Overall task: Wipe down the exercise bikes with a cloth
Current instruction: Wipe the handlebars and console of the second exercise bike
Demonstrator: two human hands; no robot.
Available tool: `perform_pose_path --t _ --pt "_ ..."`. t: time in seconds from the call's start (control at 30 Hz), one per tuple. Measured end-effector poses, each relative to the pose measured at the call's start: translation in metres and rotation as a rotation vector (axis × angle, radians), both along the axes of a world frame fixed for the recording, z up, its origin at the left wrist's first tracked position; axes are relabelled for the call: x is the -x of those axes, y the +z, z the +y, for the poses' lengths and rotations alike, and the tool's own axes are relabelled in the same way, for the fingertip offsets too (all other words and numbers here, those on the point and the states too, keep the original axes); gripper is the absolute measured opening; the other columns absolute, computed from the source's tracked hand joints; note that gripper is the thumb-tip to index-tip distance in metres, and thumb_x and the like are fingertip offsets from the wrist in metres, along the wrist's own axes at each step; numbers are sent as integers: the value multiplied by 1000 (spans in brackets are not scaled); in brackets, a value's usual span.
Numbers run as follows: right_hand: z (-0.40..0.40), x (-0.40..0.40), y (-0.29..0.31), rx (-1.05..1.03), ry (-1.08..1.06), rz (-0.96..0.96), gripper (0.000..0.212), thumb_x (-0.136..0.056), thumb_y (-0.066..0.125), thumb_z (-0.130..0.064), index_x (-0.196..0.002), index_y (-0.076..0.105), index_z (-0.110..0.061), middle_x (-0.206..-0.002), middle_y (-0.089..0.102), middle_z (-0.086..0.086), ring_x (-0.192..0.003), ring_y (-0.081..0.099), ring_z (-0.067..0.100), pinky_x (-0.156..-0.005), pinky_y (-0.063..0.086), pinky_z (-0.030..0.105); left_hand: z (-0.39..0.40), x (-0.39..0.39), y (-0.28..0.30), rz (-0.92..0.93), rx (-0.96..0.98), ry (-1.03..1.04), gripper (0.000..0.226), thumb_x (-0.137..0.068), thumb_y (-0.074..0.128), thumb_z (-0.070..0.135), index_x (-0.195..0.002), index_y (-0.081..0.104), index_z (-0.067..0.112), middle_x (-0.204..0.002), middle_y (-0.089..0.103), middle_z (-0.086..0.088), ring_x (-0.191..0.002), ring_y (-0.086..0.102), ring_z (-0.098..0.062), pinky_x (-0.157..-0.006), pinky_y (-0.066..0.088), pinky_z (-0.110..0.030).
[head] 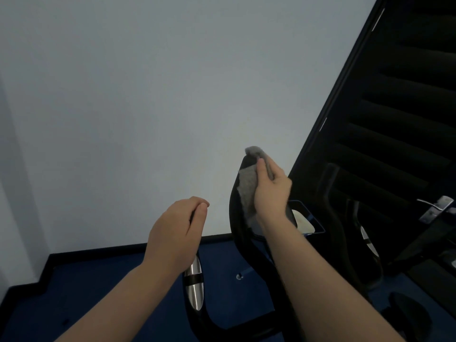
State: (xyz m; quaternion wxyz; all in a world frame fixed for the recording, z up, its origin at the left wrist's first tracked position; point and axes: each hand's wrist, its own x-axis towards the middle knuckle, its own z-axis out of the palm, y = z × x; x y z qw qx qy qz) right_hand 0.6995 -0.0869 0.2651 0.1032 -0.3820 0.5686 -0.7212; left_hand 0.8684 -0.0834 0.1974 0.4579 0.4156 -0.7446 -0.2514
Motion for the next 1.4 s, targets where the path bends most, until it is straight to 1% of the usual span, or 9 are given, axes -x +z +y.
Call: perform_pose_path --t 0.27,0.4,0.53,0.67,0.8,0.9,1.03,1.13,1.4 --pt "37 26 -31 -479 44 412 16 -87 65 -17 -95 74 -6 -90 69 15 -85 66 22 -83 51 39 2 4 0 8 31 47 36 -97 33 37 -100 66 23 -89 68 6 -85 61 -11 -72 50 -29" --pt "35 19 9 -25 -106 852 20 -89 65 -14 -107 71 -14 -95 56 4 -81 51 -1 -77 46 13 3 5 0 11 30 41 39 -95 31 39 -101 66 23 -91 68 8 -86 60 -8 -73 49 -26" --pt "11 2 13 -200 -147 1284 27 -85 64 -1 -109 69 -11 -112 61 13 -96 58 28 -61 56 39 2 2 1 17 23 22 40 -95 31 38 -102 67 22 -93 69 7 -87 61 -9 -74 51 -28" --pt "11 10 -2 -316 -116 1588 29 -73 67 8 -97 69 -10 -114 62 9 -95 55 30 -49 53 40 2 1 2 16 17 15 40 -95 31 39 -104 67 22 -95 69 7 -88 61 -9 -75 49 -28" --pt "36 17 -25 -469 264 1401 19 -88 61 -7 -103 71 -13 -119 58 6 -100 59 25 -75 54 44 3 3 3 27 16 25 40 -95 32 39 -104 67 23 -94 70 6 -88 61 -11 -74 50 -31" --pt "52 32 -10 -515 508 1219 22 -90 59 -10 -106 72 -19 -114 58 3 -103 57 11 -90 46 24 2 3 2 27 19 29 40 -95 31 39 -103 67 23 -93 70 6 -87 61 -11 -72 47 -24" --pt "47 41 16 -134 -82 606 21 -92 57 -11 -104 71 -22 -105 60 -2 -93 53 -12 -85 39 6 2 5 -1 50 34 46 39 -95 33 37 -103 68 21 -94 69 7 -87 60 -8 -71 42 -13" --pt "20 11 10 -297 -52 119 23 -96 51 -19 -106 70 -11 -78 66 -4 -73 65 0 -66 49 18 5 8 -4 58 55 59 37 -96 36 33 -104 69 18 -96 66 9 -90 56 -4 -72 37 -8" --pt "58 -4 -53 -670 -56 589 32 -97 50 -28 -75 58 -7 -86 59 12 -75 54 21 -63 36 28 9 19 -7 143 54 78 35 -96 38 27 -109 69 17 -112 61 11 -111 51 -4 -93 35 -16"
